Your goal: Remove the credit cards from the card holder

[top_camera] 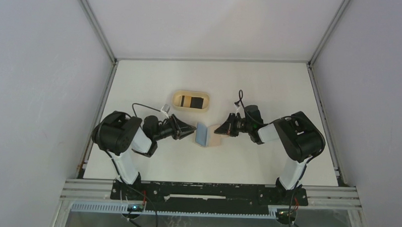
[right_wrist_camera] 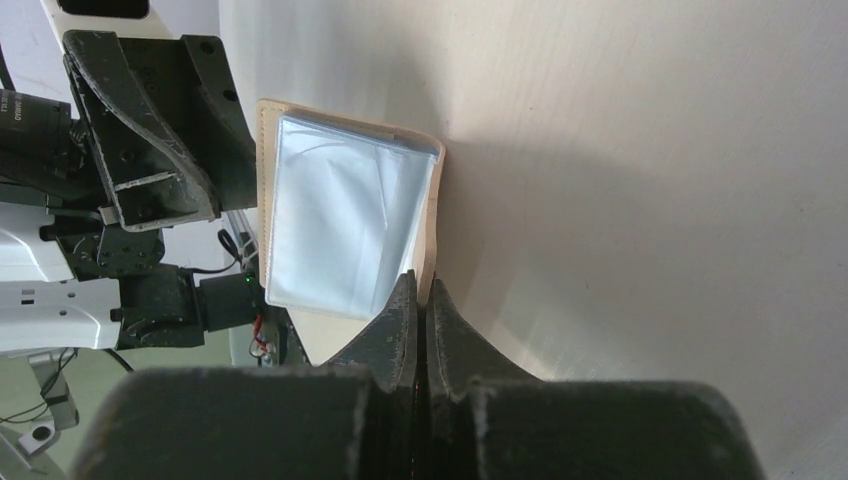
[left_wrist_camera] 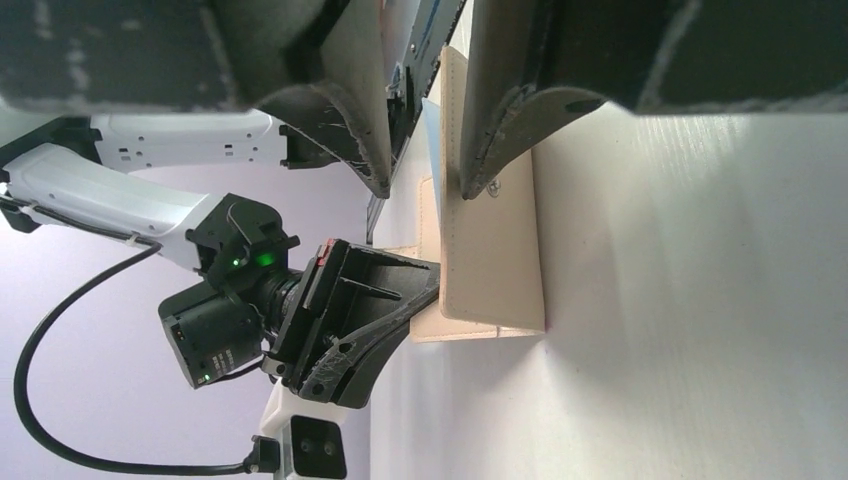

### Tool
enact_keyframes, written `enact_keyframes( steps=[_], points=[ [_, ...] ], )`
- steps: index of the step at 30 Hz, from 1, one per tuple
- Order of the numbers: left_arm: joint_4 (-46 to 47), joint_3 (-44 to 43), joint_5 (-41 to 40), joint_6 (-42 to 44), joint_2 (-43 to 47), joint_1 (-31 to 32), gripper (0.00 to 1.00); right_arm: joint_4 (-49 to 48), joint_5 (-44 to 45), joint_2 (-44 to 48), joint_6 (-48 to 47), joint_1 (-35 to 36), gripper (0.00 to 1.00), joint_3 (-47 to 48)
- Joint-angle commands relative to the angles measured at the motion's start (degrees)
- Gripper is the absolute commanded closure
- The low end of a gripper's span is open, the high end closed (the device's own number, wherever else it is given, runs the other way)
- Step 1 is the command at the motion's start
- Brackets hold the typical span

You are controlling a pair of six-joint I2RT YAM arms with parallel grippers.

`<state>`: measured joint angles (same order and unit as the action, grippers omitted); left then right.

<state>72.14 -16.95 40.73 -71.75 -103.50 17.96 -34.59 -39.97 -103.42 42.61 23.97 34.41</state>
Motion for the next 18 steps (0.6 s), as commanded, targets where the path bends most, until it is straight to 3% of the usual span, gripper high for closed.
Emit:
enact_keyframes(
  steps=[1,15,18],
  points=[
    [3.39,0.24,0.77,0.09,-0.04,0.00,0.63,-2.90,-0.91,-0.21,-0.20,0.12,1.00,0.30],
    [0.47,0.05,1.38,2.34,-1.38,0.14,0.65,-1.93,-0.49,-0.46,-1.12,0.55,1.00,0.30],
    [-1.76,-0.26,1.24,3.61,-1.07,0.36,0.70,-2.35,-0.55,-0.87,-0.91,0.65,1.00,0.30]
  ],
)
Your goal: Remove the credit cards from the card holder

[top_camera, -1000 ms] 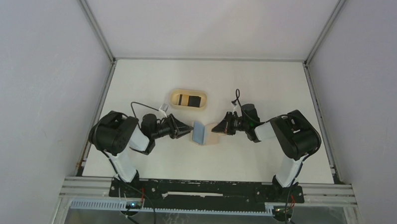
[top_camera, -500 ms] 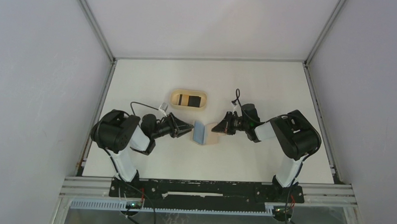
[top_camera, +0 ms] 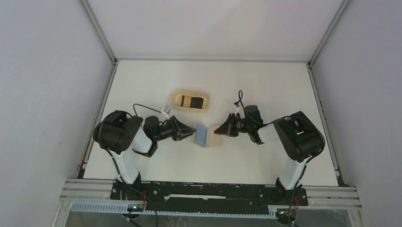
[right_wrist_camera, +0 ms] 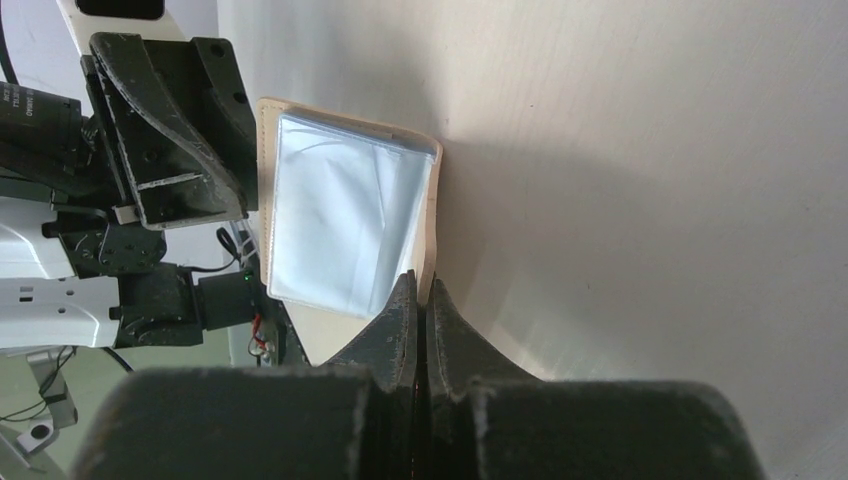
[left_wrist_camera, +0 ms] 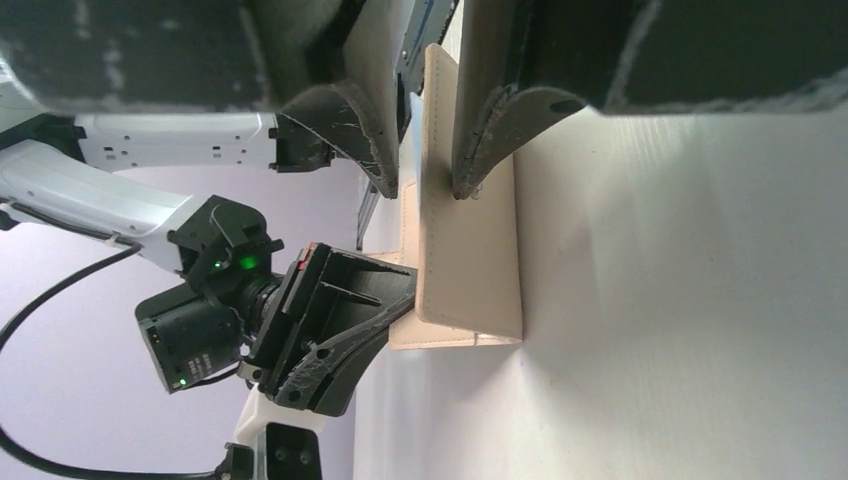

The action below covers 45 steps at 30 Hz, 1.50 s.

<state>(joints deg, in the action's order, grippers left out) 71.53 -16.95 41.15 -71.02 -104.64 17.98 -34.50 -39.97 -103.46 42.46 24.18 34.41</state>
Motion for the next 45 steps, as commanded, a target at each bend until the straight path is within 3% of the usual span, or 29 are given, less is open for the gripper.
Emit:
enact_keyframes(
  steps=[1,4,15,21,28,31,36,40,43,45],
  points=[
    [-1.97,-0.32,0.78,3.25,0.17,0.31,0.77,-2.56,-0.55,-0.98,-0.68,0.41,1.00,0.30],
    [-3.28,-0.63,0.78,4.01,0.31,0.34,0.99,-2.68,-0.56,-1.12,-0.58,0.38,1.00,0.30],
    [-3.03,-0.97,1.51,5.46,3.43,0.44,1.00,-2.47,-1.13,-2.02,-0.01,-0.14,0.99,0.88],
    [-2.41,-1.51,2.23,3.98,3.52,0.70,1.00,-1.77,-0.88,-1.83,0.08,-0.10,0.79,1.78],
    [-2.98,-1.45,2.20,3.09,5.68,0.74,1.00,4.71,5.86,3.16,-3.92,1.96,0.52,2.50],
    [-10.96,-2.41,1.02,6.28,9.96,0.79,1.00,8.38,10.06,6.51,-5.72,2.60,0.44,2.49],
    [-32.75,-5.92,-3.64,17.12,18.91,0.84,1.00,14.34,16.42,12.23,-8.79,4.04,0.37,4.30],
    [-43.65,-9.25,-6.92,22.49,22.29,1.05,1.00,18.87,22.70,16.16,-11.53,7.64,0.35,7.39],
    [-63.50,-15.89,-14.46,30.28,26.34,2.71,1.00,19.98,25.96,18.26,-12.09,9.10,0.30,7.73],
    [-70.62,-19.10,-17.91,33.01,28.63,3.52,1.00,20.61,26.65,18.64,-12.29,9.07,0.26,7.69]
  ],
)
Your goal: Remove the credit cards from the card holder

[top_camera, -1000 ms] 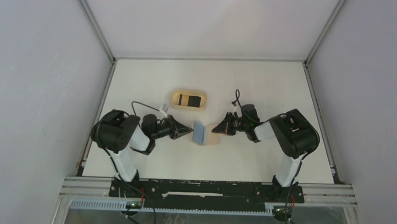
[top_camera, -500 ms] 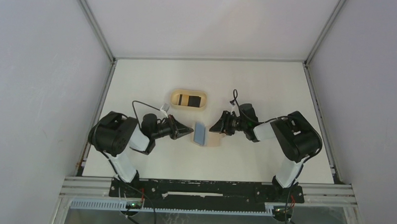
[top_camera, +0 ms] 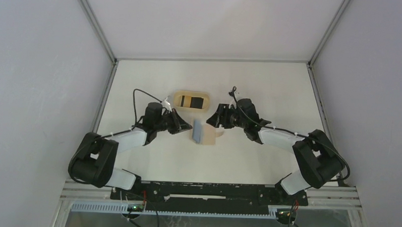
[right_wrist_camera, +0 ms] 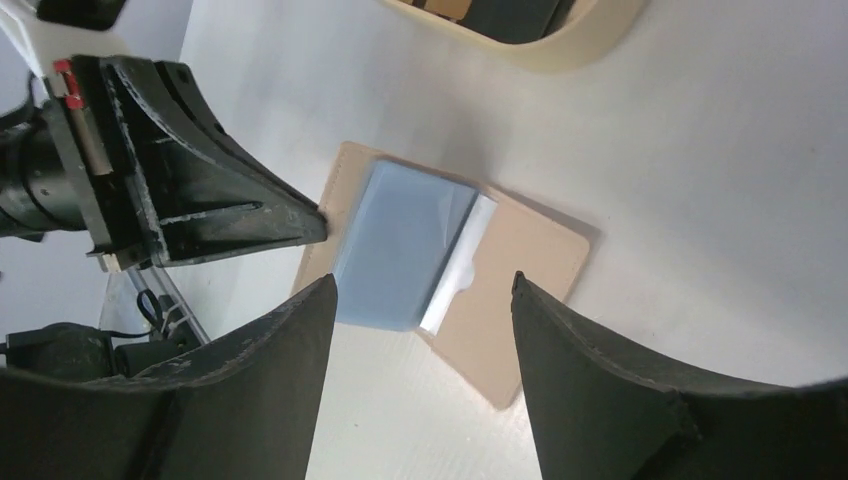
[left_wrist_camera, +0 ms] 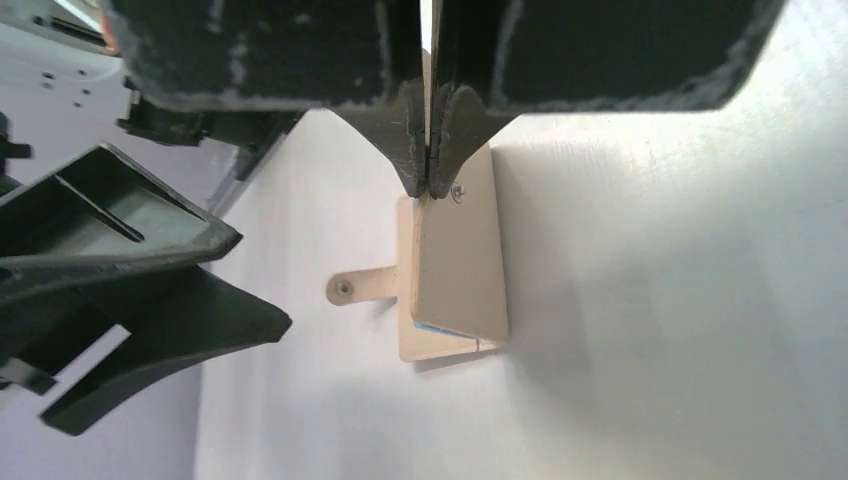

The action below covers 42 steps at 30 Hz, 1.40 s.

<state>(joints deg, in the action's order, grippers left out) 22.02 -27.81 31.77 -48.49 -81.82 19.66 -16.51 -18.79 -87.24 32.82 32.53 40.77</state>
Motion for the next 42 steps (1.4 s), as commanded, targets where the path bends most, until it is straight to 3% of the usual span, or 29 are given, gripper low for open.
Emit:
enact_keyframes(
  steps=[1,7,12,20,29,36,42],
  points=[
    [-24.15,-9.42,-9.39,11.13,6.49,1.88,1.00,2.81,5.47,2.57,-2.79,0.66,0.26,1.34],
    [-39.16,-16.90,-14.83,16.02,6.40,2.77,1.00,4.81,7.01,3.50,-3.54,0.29,0.25,1.33],
    [-45.68,-20.28,-18.96,17.57,6.33,3.60,1.00,5.43,7.27,4.25,-3.90,0.02,0.25,0.75],
    [-43.36,-16.28,-30.57,15.36,7.62,8.28,1.00,6.29,6.25,5.13,-4.93,-0.87,0.24,0.55],
    [-40.66,-13.24,-34.04,13.86,8.93,9.46,1.00,7.44,3.66,7.19,-6.53,-2.17,0.24,0.58],
    [-36.56,-9.93,-35.65,11.40,6.21,9.56,1.00,9.77,4.83,7.81,-11.08,6.44,0.24,4.51],
    [-34.96,-7.79,-40.72,10.09,3.11,9.69,1.00,2.87,-5.26,2.64,-0.66,7.60,0.25,5.35]
  ],
)
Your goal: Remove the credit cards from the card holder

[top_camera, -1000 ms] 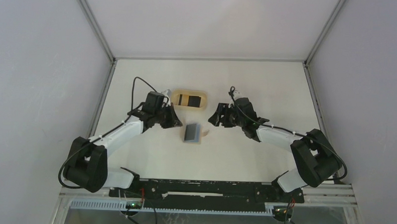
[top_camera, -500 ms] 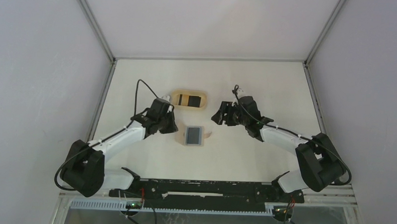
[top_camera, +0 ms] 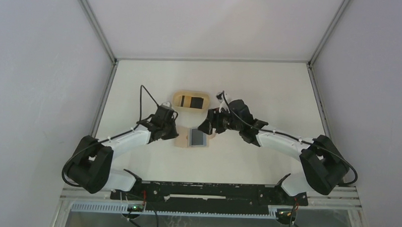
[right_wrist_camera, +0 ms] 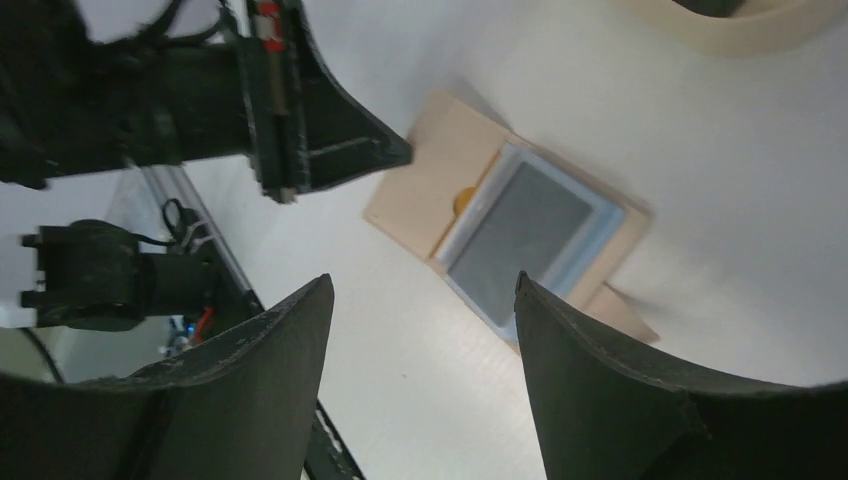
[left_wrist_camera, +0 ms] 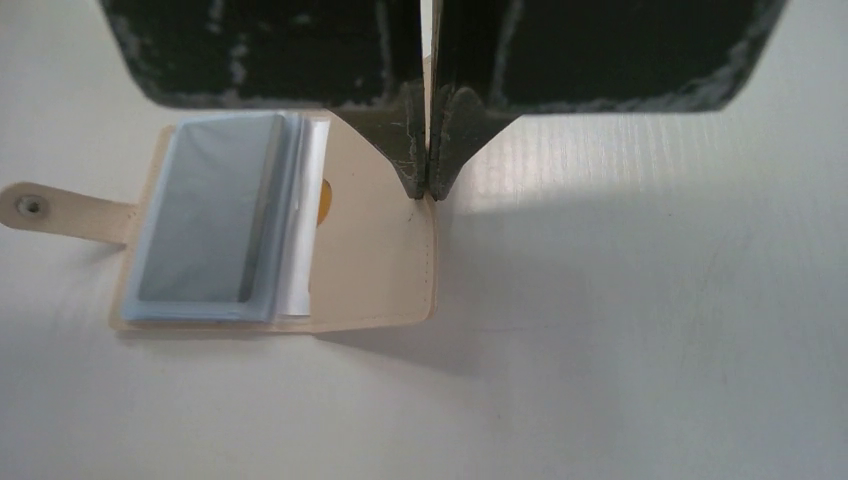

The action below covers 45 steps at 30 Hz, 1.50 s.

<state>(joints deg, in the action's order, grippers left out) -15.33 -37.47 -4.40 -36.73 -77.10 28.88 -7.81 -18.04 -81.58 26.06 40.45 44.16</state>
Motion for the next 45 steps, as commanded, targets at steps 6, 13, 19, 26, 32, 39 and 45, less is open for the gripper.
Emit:
enact_keyframes(
  steps=[6,13,19,26,32,39,45],
  points=[
    [7.33,5.19,-3.58,-3.26,-4.79,0.46,1.00,-6.86,-6.52,-9.23,12.27,-0.71,0.26,3.31],
    [10.74,6.30,-2.12,-4.36,-6.40,0.47,1.00,-4.23,-5.29,-15.13,14.82,-0.11,0.26,5.63],
    [12.38,7.59,-1.09,-4.66,-6.97,0.44,1.00,-0.07,-0.33,-14.68,14.66,-0.26,0.27,5.67],
    [13.04,7.37,0.04,-4.21,-7.89,0.47,1.00,1.97,2.10,-15.85,14.86,-0.89,0.27,5.67],
    [13.61,7.85,0.20,-4.31,-7.54,0.47,1.00,2.51,3.95,-16.84,14.51,-0.40,0.27,5.67],
    [14.10,7.94,0.77,-4.24,-7.71,0.46,1.00,0.82,0.75,-17.94,15.29,1.20,0.27,6.81],
    [14.45,7.85,1.36,-3.96,-8.41,0.47,1.00,0.40,-1.91,-17.82,15.61,2.89,0.28,9.68]
  ],
)
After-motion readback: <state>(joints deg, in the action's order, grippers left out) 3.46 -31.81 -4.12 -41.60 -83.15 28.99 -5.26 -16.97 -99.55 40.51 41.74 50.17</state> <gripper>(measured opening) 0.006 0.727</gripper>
